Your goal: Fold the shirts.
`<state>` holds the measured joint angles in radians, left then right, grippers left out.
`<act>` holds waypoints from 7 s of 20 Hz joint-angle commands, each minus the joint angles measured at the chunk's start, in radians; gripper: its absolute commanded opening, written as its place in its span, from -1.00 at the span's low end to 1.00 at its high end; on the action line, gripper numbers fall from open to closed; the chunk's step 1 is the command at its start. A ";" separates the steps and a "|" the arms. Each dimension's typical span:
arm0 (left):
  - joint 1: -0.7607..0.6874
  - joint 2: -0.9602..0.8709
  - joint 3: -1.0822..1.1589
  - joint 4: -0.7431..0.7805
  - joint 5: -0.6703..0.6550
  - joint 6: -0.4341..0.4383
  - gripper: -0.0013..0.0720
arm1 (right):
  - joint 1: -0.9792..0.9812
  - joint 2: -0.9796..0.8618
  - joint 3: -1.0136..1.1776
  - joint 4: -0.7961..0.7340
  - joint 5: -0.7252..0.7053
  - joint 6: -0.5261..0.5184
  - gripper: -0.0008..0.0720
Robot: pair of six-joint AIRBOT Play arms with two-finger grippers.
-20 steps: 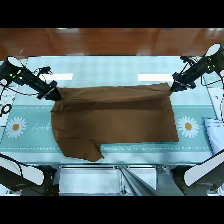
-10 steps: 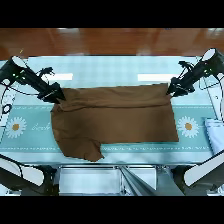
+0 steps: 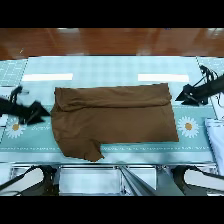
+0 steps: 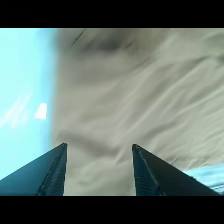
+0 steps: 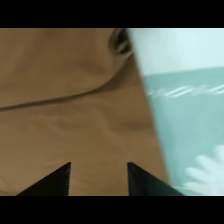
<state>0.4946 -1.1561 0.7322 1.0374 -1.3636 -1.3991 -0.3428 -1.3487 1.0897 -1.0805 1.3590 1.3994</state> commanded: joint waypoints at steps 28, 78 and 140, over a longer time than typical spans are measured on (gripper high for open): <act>-0.266 0.116 -0.376 -0.055 0.151 -0.052 -0.92 | -0.303 0.304 -0.484 -0.172 -0.018 0.003 0.16; -0.248 -0.618 0.707 -0.335 0.145 0.035 -0.92 | 0.046 -0.438 0.378 0.245 -0.177 -0.059 -0.88; -1.250 -0.896 1.062 -0.283 0.215 -0.142 -0.92 | 0.059 0.412 0.138 0.145 0.073 -0.079 -0.88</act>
<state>-0.6712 -1.9636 1.7123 0.8211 -1.0847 -1.5261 -0.2840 -0.9802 1.2415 -0.9573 1.4345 1.3029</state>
